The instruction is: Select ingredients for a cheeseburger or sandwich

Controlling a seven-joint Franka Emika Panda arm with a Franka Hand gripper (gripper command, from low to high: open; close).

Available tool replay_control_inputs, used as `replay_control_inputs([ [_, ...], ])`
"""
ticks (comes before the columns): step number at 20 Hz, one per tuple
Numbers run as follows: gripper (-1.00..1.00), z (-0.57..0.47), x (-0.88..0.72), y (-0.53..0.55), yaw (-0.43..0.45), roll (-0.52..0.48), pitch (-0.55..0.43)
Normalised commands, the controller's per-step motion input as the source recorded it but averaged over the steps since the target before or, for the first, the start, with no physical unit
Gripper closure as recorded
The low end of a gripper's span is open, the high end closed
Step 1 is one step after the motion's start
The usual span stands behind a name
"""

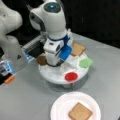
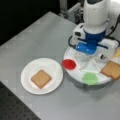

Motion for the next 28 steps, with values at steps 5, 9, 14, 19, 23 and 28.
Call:
replay_control_inputs([
  [5,-1.0,-0.03,0.08,0.03,-0.009,0.149,-0.036],
  [9,-1.0,-0.02,0.08,0.02,-0.025,0.159,-0.018],
  [14,-1.0,0.0,0.08,0.03,-0.073,0.162,-0.014],
  [19,-1.0,-0.01,0.09,0.03,-0.133,0.143,-0.017],
  [23,-1.0,0.0,0.1,0.04,-0.189,0.126,0.012],
  [28,-1.0,0.0,0.11,0.06,-0.204,0.118,0.02],
])
